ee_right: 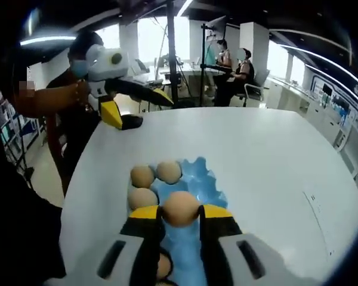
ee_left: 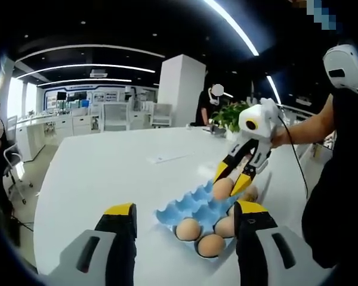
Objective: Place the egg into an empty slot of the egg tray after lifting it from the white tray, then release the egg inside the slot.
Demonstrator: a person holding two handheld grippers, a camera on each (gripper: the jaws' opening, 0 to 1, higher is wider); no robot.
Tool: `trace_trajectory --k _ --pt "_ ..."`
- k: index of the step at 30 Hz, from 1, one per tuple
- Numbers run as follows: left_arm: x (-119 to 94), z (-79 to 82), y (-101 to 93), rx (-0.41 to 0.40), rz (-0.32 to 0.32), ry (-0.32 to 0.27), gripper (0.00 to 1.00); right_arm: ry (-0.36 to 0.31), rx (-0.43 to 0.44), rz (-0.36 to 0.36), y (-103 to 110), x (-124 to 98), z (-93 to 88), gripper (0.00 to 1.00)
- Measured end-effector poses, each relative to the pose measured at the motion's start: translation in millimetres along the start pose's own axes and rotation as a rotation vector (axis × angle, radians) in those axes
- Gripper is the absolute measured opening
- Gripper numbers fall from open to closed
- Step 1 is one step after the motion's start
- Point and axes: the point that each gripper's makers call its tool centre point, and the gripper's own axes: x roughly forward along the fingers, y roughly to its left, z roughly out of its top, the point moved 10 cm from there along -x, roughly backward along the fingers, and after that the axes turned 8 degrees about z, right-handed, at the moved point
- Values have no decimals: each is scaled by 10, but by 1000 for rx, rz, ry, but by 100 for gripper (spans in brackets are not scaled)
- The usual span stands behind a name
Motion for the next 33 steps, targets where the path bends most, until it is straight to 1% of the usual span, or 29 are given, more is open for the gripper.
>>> trace_trajectory --k 12,24,33 --pt "-22 -6 25 -10 6 -5 67 -4 -3 33 3 236 73 24" --pt "-34 -16 37 -9 9 -1 67 13 11 45 -19 368 27 24" --pt "-28 -20 29 -11 7 -2 66 44 5 52 -41 474 -15 25"
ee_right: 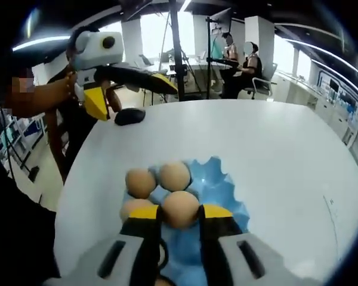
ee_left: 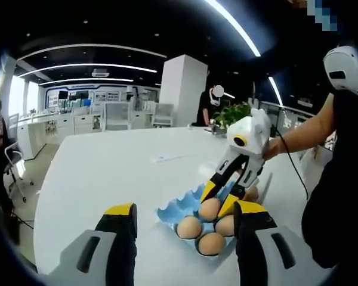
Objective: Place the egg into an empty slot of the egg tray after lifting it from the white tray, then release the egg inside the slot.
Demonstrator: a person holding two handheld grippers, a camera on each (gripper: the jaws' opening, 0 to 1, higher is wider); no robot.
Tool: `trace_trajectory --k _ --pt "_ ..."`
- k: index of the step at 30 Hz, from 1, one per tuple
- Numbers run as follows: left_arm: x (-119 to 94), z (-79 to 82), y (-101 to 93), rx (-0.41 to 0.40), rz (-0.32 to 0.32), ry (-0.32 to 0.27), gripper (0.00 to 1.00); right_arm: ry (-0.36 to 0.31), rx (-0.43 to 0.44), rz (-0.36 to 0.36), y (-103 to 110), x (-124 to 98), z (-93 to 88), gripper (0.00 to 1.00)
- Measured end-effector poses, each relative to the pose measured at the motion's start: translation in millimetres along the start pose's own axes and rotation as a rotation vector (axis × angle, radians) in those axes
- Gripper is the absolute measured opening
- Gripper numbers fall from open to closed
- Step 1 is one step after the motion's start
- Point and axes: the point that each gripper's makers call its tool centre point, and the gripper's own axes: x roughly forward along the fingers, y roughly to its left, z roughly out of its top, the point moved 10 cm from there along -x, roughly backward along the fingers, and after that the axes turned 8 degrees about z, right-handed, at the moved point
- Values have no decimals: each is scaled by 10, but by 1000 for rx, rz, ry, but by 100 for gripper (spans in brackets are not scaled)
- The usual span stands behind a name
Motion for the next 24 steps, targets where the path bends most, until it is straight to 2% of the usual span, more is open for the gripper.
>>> trace_trajectory --k 9,11,12,20,24 --pt "-13 -3 1 -1 4 -1 66 34 -53 0 -10 62 19 25" --pt "-12 -2 -4 -3 2 -1 66 81 -144 -12 -7 82 29 25" --pt "-12 -1 -5 -3 2 -1 66 75 -106 -10 2 88 53 25" --pt "-7 -1 -10 -1 2 -2 66 65 -110 -1 -17 69 28 25" --pt "-4 5 -10 -1 1 -5 66 33 -113 7 -22 56 -12 26"
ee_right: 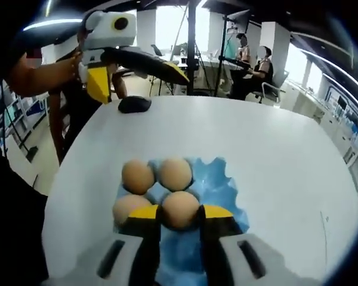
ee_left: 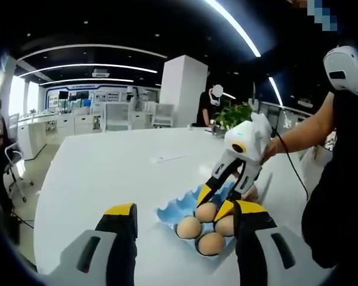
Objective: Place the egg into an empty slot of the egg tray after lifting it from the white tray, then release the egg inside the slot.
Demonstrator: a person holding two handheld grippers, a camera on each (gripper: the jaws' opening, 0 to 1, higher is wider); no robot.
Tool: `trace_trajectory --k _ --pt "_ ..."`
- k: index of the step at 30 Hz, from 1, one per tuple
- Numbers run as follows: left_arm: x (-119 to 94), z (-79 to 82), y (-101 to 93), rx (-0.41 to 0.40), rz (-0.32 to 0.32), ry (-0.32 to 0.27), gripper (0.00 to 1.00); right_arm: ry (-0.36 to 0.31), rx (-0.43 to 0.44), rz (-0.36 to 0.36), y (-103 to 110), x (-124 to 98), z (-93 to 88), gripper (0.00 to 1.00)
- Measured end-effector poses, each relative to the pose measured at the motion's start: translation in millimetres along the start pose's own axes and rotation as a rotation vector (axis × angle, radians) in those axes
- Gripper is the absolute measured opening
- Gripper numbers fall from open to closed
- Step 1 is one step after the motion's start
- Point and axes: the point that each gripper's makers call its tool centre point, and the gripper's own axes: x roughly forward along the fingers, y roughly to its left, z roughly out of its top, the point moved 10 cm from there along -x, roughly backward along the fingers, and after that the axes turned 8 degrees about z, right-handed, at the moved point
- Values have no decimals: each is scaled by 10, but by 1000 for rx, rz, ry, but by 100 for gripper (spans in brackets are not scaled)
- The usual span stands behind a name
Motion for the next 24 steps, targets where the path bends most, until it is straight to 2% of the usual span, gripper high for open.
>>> trace_trajectory --k 14,19,24 --pt "0 58 -22 13 -2 -4 66 -69 26 -20 -6 -8 -56 30" --pt "-4 82 -22 20 0 -9 66 -102 57 -28 33 -121 -95 30" --pt "11 90 -27 19 -2 -11 66 -110 81 -63 45 -298 -236 28"
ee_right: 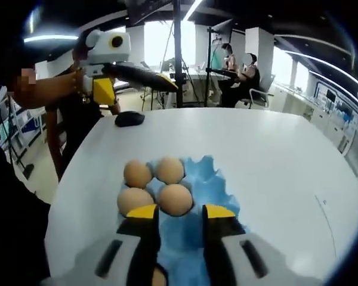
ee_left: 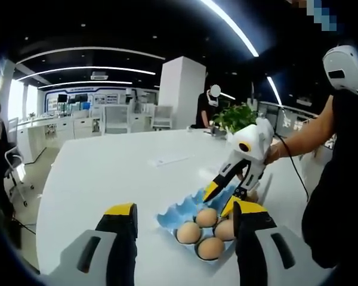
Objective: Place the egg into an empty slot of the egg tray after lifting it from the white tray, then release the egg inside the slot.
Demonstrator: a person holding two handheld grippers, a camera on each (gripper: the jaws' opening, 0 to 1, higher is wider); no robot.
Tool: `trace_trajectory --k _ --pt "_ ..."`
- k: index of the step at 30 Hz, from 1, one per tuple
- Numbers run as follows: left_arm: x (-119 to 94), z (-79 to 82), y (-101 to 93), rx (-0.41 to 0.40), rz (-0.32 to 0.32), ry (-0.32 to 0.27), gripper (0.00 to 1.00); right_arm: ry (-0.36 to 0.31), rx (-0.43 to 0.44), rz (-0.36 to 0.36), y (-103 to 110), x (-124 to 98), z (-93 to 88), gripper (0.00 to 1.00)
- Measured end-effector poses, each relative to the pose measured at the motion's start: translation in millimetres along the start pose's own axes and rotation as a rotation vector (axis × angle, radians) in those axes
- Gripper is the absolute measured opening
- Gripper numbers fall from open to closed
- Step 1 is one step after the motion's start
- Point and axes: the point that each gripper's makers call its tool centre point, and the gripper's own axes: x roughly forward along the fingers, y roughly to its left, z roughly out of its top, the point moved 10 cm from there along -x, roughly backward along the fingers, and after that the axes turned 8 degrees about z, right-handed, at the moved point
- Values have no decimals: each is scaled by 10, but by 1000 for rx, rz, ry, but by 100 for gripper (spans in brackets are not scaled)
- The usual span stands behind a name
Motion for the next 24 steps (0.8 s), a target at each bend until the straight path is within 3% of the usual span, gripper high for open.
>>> trace_trajectory --k 13,24 --pt "28 17 -19 3 -6 1 66 -35 58 -74 -14 -352 -172 28" --pt "33 27 -23 9 -9 2 65 -18 129 -154 24 -733 -518 27"
